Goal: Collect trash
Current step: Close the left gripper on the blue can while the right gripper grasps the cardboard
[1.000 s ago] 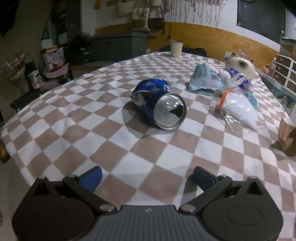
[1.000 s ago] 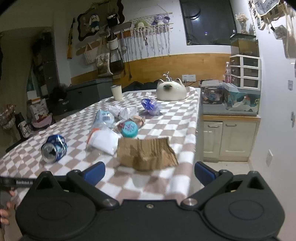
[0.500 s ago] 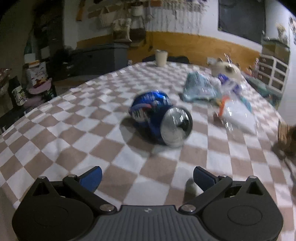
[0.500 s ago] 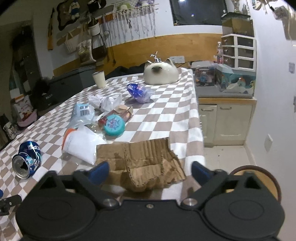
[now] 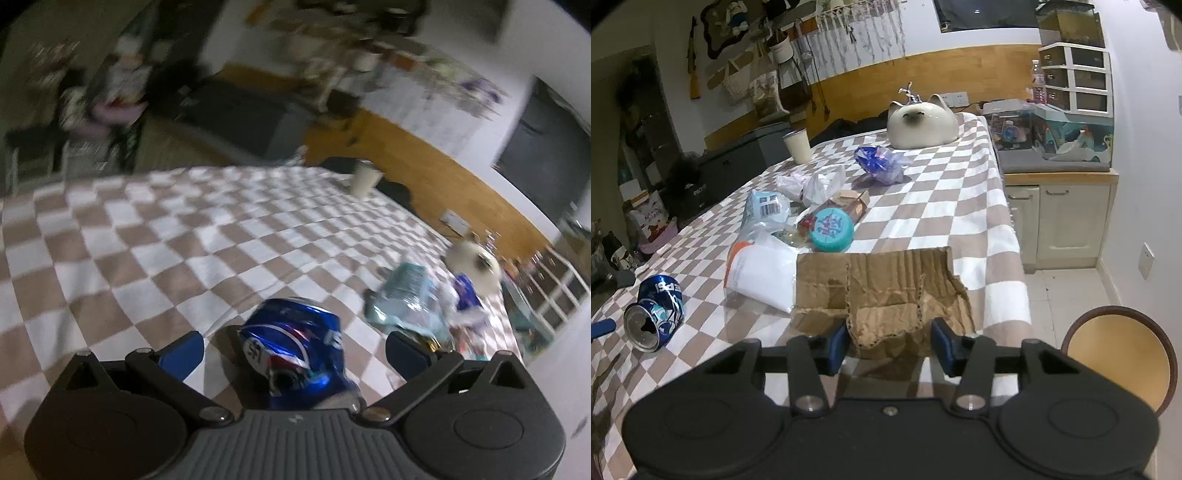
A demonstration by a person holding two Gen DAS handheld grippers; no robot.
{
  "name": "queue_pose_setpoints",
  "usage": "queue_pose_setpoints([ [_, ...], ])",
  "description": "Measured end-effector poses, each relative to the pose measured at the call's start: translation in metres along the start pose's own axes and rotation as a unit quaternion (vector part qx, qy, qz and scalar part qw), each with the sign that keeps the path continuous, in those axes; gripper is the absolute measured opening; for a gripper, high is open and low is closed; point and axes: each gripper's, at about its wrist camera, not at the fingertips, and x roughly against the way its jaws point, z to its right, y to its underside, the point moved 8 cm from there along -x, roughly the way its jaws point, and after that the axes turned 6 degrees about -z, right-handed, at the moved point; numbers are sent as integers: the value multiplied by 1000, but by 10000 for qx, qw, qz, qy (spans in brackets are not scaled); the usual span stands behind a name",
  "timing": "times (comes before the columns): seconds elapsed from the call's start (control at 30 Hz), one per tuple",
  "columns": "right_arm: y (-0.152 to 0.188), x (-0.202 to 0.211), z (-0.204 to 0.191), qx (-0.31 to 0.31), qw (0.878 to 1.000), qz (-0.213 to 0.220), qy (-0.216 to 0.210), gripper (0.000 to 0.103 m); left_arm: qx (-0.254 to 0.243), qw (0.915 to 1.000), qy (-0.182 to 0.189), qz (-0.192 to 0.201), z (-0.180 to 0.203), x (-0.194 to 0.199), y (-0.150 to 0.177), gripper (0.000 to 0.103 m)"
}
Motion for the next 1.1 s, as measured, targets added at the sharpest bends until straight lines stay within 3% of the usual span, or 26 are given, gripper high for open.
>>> queue_pose_setpoints([
  [0.13,-1,5,2,-60,9999,61,-56,50,324,9986,-156,-375,-11,-17,2,102],
  [0.2,-3,11,2,-40,9998,170,-108,56,239,9979,-246,-550,-14,-25,7,101],
  [0.37,-8,19,1,-29,9992,353,-158,79,-236,9980,-360,-467,-7,-25,14,99],
  [0.47,-10,21,0,-38,9990,392,-227,83,-257,9984,-154,-475,-2,-25,15,83],
  [0.5,-10,20,0,-47,9990,390,-232,84,-231,9985,-13,-505,1,-25,16,72],
  [0.6,-12,19,2,-113,9990,366,-214,84,-329,9980,154,-518,12,-22,22,68],
  [0.9,-15,-5,10,-393,9989,-51,-231,83,-1312,9904,355,-248,49,4,40,47],
  [1.1,-12,-9,8,-216,9992,-174,-272,49,-1692,9844,429,-229,60,22,54,36],
])
